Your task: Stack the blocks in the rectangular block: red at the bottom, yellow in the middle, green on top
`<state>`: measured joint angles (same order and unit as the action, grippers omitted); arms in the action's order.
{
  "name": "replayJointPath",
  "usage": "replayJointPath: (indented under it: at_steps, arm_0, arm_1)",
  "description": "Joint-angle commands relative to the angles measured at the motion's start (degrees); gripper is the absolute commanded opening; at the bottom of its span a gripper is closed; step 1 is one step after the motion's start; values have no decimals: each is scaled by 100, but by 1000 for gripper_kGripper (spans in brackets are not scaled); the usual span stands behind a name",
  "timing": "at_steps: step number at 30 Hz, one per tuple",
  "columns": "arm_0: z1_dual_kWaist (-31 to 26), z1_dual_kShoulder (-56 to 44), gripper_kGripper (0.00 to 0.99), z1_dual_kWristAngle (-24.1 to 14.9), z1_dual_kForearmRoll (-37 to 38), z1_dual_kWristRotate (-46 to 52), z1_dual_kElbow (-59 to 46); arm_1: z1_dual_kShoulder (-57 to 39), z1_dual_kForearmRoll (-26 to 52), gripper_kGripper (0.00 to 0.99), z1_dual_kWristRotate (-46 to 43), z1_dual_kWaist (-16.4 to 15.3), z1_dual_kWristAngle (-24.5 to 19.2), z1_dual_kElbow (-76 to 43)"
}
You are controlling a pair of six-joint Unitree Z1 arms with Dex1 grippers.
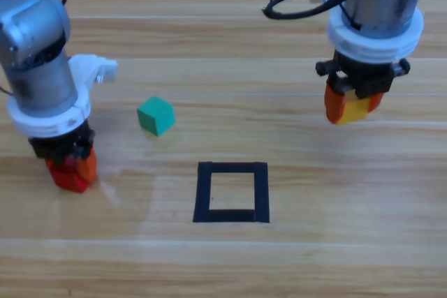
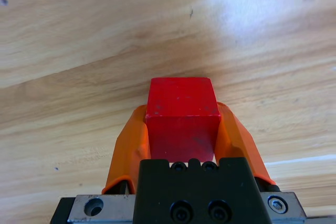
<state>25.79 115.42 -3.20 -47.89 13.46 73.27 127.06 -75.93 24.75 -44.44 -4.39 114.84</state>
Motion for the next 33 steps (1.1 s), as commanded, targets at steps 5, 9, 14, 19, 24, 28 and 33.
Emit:
replayJointPath:
  at_steps: [5,9,14,19,24,28,33]
  arm_0:
    - [1191,271,0,-76,-827,1792,1128]
    - [1640,403,0,-76,-1082,2451,1445]
    - [1956,587,0,-41,-1152,2978,1691]
    - [2105,781,0,-14,-1223,3453,1954]
    - [2264,1167,0,-14,-1539,3840,2534]
    - [2404,1510,0,-23,-1776,4059,3027]
    - [2527,1703,0,-6,-1776,4182,3211]
  arm_1:
    - [-58,413,0,66,-171,-27,-401]
    - [-120,413,0,92,-171,25,-419]
    - [-199,422,0,189,-144,25,-454]
    - [-278,457,0,197,-109,17,-524]
    - [-287,501,0,197,23,25,-533]
    - [-296,527,0,224,181,52,-542]
    - [-366,597,0,329,348,113,-647]
